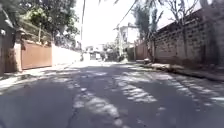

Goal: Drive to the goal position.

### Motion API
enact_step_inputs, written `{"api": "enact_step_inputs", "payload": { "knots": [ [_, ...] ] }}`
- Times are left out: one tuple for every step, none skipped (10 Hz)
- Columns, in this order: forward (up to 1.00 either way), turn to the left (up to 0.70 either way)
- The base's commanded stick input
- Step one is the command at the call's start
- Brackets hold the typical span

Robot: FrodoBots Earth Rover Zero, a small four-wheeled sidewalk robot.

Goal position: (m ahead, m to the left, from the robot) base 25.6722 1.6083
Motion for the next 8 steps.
{"api": "enact_step_inputs", "payload": {
  "knots": [
    [1.00,-0.23],
    [1.00,-0.23],
    [1.00,-0.23],
    [1.00,-0.23],
    [1.00,-0.23],
    [1.00,-0.23],
    [1.00,-0.23],
    [1.00,-0.23]
  ]
}}
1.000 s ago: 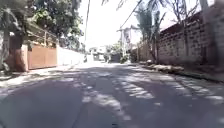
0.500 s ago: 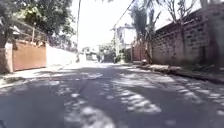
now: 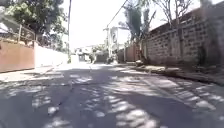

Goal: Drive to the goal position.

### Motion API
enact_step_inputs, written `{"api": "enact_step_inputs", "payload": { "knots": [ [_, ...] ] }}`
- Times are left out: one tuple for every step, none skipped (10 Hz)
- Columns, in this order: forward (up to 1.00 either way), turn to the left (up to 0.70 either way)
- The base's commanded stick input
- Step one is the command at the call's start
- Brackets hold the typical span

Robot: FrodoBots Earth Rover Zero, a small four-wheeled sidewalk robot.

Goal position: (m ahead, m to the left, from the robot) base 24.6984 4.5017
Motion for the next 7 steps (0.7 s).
{"api": "enact_step_inputs", "payload": {
  "knots": [
    [1.00,-0.23],
    [1.00,-0.23],
    [1.00,-0.23],
    [1.00,-0.23],
    [1.00,-0.23],
    [1.00,-0.23],
    [1.00,-0.23]
  ]
}}
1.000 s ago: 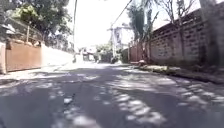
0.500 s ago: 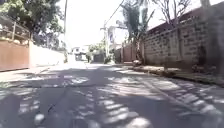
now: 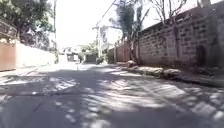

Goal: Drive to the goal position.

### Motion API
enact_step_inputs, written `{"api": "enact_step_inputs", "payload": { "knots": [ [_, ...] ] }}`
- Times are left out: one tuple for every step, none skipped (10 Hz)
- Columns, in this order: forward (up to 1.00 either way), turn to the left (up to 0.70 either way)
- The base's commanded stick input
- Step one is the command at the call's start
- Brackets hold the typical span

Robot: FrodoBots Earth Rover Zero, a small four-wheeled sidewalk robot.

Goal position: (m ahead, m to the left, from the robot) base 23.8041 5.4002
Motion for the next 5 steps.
{"api": "enact_step_inputs", "payload": {
  "knots": [
    [1.00,-0.13],
    [1.00,0.17],
    [1.00,0.17],
    [1.00,0.17],
    [1.00,0.17]
  ]
}}
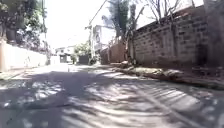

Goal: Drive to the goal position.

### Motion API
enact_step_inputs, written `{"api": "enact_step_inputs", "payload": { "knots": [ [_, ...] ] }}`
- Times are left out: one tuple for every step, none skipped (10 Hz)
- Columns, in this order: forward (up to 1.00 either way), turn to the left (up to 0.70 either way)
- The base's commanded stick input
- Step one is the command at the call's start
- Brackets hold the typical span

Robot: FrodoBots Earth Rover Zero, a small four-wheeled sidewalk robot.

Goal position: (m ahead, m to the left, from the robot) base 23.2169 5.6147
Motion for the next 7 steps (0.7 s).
{"api": "enact_step_inputs", "payload": {
  "knots": [
    [1.00,0.17],
    [1.00,0.17],
    [1.00,0.17],
    [1.00,0.17],
    [1.00,0.17],
    [1.00,0.17],
    [1.00,0.17]
  ]
}}
